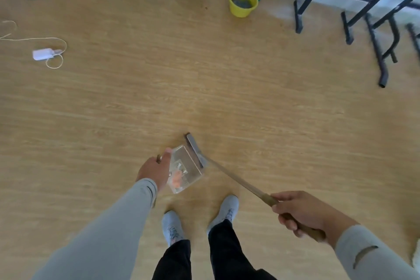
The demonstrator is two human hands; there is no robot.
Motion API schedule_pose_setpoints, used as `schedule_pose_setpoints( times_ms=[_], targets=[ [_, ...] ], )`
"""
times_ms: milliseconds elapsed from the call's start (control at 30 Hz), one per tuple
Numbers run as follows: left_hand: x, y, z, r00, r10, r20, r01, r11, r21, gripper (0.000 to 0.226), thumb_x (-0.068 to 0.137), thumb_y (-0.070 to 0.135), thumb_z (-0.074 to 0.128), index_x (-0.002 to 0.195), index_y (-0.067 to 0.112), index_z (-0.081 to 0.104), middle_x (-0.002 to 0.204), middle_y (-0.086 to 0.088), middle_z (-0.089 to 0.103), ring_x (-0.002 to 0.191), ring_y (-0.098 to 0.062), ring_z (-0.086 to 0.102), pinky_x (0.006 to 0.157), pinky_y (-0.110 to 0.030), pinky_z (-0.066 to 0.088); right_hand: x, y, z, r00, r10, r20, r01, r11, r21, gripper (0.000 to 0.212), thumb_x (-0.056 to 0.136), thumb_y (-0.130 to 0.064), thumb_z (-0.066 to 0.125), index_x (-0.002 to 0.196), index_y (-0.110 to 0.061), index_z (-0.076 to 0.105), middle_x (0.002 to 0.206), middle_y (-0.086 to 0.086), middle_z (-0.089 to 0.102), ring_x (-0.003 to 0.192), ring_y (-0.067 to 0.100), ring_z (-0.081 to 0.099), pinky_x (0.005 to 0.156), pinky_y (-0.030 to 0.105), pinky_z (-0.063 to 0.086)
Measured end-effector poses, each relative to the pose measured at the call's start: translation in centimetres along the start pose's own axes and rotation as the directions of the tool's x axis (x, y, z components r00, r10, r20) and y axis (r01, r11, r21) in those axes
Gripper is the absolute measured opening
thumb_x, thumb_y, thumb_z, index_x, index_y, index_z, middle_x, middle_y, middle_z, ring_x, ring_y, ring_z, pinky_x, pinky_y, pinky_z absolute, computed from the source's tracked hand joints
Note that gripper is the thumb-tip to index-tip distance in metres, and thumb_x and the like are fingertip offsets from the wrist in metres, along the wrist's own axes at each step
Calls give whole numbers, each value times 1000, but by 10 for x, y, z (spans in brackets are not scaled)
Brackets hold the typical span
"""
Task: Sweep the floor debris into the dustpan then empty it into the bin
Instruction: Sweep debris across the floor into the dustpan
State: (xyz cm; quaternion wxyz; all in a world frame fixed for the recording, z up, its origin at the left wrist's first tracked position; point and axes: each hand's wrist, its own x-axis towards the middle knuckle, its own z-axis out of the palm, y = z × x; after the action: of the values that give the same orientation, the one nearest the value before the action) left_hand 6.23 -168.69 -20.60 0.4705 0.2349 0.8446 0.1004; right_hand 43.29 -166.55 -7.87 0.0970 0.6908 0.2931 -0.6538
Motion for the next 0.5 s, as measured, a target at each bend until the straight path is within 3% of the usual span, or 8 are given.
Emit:
schedule_pose_setpoints(
  times_ms=[100, 167, 300, 433, 500],
  targets=[
    [-5, 13, -5, 980, -65, 190, 96, 982, -162, 66, 102, 58, 40, 111, -2, 65, 100, -24, 75, 55, -25, 50, 65, -35, 45, -10, -2, -2, 996, -70, -58, 69, 997, -25, 21, 93, -4, 60, 106, -21, 62, 62, 14, 54, 46, 19, 44, 42, 26, 33],
    [-16, 23, -6, 971, -93, 218, 147, 958, -246, 57, 101, 46, 46, 103, -7, 67, 87, -23, 75, 49, -22, 46, 60, -34, 43, -11, -5, -7, 991, -95, -90, 96, 995, 8, 21, 93, -3, 58, 107, -18, 63, 59, 13, 54, 45, 19, 44, 42, 26, 34],
    [-45, 45, -15, 996, -60, 72, 72, 981, -180, 48, 98, 43, 47, 80, 2, 63, 56, -9, 65, 45, -23, 48, 53, -31, 44, -15, -4, -28, 982, -127, -143, 142, 985, 101, 17, 93, 0, 58, 108, 0, 65, 54, 15, 50, 40, 21, 40, 39, 24, 31],
    [-71, 84, -40, 998, -54, -45, 47, 990, -133, 63, 100, 49, 41, 59, 4, 58, 48, -10, 53, 40, -23, 47, 56, -31, 44, -22, -4, -68, 970, -166, -178, 195, 967, 164, 16, 92, 0, 58, 103, 3, 69, 55, 16, 51, 40, 20, 39, 39, 23, 30],
    [-83, 104, -49, 994, -76, -81, 61, 984, -168, 67, 101, 52, 42, 57, 3, 59, 47, -10, 51, 35, -21, 43, 54, -30, 42, -21, -9, -93, 965, -184, -187, 218, 960, 178, 16, 93, 0, 58, 105, 5, 67, 55, 15, 51, 40, 20, 39, 39, 23, 30]
  ],
)
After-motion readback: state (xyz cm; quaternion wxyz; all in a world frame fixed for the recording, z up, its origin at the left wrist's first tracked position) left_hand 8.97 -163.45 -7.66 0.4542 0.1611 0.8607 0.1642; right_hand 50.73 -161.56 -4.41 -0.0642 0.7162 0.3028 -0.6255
